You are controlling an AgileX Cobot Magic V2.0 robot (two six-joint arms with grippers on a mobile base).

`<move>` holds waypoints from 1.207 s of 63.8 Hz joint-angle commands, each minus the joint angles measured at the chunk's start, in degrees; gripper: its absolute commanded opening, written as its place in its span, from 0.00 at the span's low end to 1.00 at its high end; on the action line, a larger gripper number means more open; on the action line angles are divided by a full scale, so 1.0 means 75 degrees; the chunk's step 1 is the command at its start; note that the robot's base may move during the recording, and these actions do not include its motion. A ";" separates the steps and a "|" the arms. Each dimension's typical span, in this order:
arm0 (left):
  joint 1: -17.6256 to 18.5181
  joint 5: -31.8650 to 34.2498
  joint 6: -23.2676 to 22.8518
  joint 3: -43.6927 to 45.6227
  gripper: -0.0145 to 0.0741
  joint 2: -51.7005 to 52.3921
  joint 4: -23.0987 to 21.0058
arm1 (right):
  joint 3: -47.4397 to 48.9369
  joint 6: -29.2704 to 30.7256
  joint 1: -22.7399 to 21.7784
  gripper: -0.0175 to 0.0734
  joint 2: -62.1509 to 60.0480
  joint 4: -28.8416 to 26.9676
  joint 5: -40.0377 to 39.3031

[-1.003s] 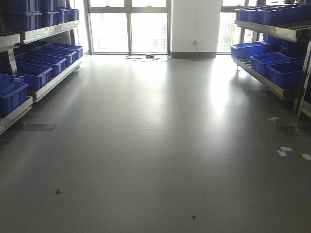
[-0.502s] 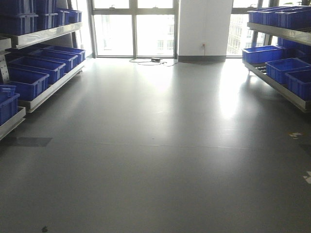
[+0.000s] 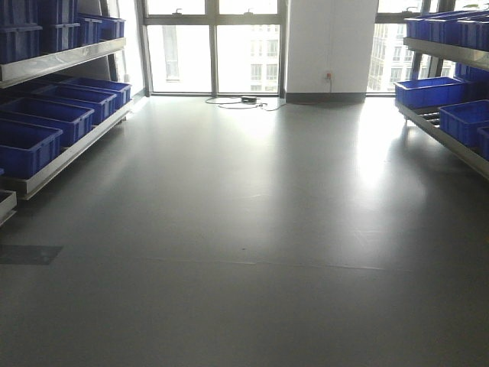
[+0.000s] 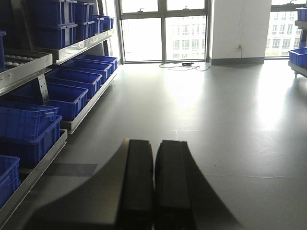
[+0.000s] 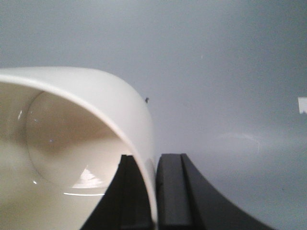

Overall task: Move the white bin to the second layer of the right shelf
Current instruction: 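Drive toward the windows and turn toward the blue-crate shelf rack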

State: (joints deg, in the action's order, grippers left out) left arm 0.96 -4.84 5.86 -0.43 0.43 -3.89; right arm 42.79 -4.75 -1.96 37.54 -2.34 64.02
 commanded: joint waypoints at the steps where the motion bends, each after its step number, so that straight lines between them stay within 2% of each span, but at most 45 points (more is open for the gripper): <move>1: 0.0029 0.0645 -0.0020 -0.0281 0.26 0.0101 -0.0046 | 0.0209 0.0038 0.0010 0.26 0.0009 -0.0019 -0.0444; 77: 0.0029 0.0645 -0.0020 -0.0281 0.26 0.0101 -0.0046 | 0.0209 0.0038 0.0010 0.26 0.0009 -0.0019 -0.0444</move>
State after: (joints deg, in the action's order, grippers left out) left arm 0.96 -4.84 5.86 -0.43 0.43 -3.89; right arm 42.79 -4.75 -1.96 37.54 -2.34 64.02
